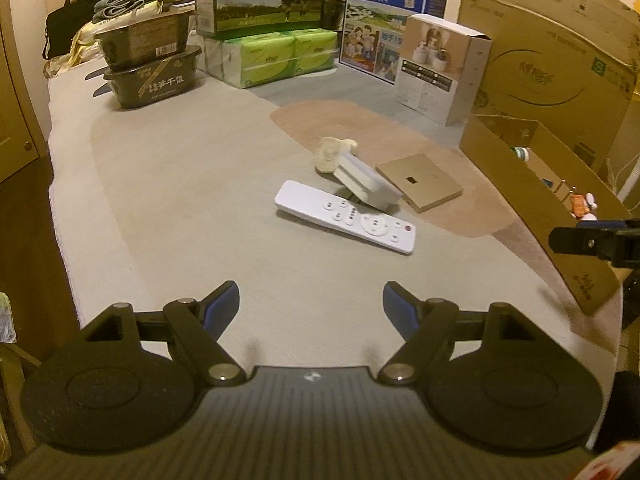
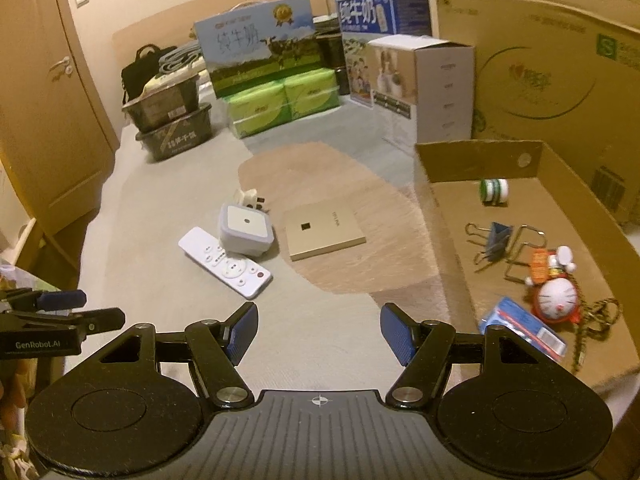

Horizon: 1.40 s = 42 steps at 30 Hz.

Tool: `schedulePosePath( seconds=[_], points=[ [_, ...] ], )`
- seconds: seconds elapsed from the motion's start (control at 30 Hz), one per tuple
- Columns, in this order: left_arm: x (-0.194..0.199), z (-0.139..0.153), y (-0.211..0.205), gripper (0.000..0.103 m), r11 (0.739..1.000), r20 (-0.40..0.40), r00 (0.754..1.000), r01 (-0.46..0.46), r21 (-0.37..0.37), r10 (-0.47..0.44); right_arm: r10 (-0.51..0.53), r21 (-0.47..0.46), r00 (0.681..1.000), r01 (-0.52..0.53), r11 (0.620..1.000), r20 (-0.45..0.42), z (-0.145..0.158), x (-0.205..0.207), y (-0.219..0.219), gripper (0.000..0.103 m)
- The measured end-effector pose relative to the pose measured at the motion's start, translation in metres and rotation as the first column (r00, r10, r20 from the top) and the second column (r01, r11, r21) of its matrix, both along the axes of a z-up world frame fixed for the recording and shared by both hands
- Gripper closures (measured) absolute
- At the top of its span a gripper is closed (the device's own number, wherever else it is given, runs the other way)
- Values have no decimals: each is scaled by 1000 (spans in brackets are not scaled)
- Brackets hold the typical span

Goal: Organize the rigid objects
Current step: 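Lift both open tools away from the tray, then move the left tool onto the white remote and grasp it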

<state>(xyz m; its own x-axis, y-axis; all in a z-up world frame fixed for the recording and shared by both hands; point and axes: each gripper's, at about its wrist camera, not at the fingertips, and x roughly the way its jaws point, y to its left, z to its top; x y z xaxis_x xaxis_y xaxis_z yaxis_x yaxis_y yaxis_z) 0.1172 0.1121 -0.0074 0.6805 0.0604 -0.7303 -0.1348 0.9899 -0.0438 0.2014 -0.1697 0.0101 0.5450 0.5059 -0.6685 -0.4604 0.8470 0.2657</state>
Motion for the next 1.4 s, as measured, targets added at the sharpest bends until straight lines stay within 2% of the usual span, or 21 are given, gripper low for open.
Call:
schedulePosePath(
  seconds=[0.53, 0.67, 0.77, 0.9, 1.0, 1.17, 1.27, 1.3, 1.4],
  points=[
    [64, -31, 29, 26, 1000, -22, 1000, -3, -2, 3, 104, -34, 994, -105, 994, -34, -58, 57, 64, 36],
    [78, -38, 35, 26, 1000, -22, 1000, -7, -11, 7, 118, -65, 993, -118, 991, -1, -72, 72, 84, 57],
    [85, -42, 40, 26, 1000, -18, 1000, -13, -21, 12, 109, -117, 993, -104, 988, 35, -80, 83, 96, 62],
    [90, -46, 45, 26, 999, -13, 1000, -22, -40, 21, 143, -183, 988, -131, 974, 54, -91, 93, 110, 62],
    [90, -49, 48, 26, 998, -16, 999, -30, -50, 29, 191, -194, 979, -174, 965, 74, -92, 86, 116, 62],
    [84, -50, 50, 23, 994, -11, 999, -54, -90, 53, 285, -124, 957, -276, 953, 58, -92, 66, 125, 62],
    [83, -51, 42, 22, 993, -7, 999, -47, -104, 47, 394, -70, 918, -390, 918, 52, -90, 47, 132, 62],
    [85, -51, 38, 22, 994, -6, 999, -41, -105, 40, 401, -65, 914, -398, 915, 54, -90, 44, 131, 61],
    [92, -57, 24, 22, 994, -11, 1000, -13, -106, 12, 337, -65, 939, -333, 941, 66, -89, 43, 122, 48]
  ],
)
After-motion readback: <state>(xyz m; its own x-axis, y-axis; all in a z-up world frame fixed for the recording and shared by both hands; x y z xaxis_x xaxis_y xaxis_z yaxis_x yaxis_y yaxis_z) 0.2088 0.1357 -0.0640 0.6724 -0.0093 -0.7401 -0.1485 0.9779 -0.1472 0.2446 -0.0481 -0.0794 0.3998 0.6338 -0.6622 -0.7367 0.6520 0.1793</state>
